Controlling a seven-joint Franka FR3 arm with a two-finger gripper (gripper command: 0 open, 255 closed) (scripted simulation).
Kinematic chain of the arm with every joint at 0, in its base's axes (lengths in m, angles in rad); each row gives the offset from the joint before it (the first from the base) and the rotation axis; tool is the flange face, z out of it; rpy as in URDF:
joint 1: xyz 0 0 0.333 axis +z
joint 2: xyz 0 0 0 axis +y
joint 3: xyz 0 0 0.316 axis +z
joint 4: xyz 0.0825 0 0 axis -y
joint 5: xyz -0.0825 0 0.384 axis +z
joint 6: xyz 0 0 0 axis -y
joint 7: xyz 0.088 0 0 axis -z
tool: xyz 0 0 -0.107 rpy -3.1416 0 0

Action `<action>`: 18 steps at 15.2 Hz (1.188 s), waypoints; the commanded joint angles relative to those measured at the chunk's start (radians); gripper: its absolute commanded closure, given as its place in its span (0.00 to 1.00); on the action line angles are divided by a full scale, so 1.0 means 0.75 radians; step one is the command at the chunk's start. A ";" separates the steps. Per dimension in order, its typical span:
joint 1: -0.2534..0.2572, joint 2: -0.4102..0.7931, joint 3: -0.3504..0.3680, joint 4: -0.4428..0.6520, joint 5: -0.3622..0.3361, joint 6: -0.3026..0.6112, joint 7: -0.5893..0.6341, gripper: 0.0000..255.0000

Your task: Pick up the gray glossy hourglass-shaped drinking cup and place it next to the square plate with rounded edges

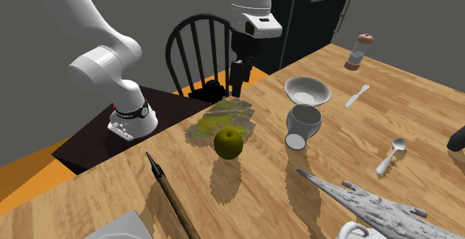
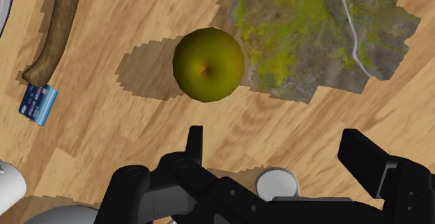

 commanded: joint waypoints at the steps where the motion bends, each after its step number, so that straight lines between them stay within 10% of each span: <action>1: -0.001 0.106 0.008 0.075 -0.014 0.044 0.018 0.00; 18: 0.014 0.817 0.002 0.720 -0.125 0.195 0.081 0.00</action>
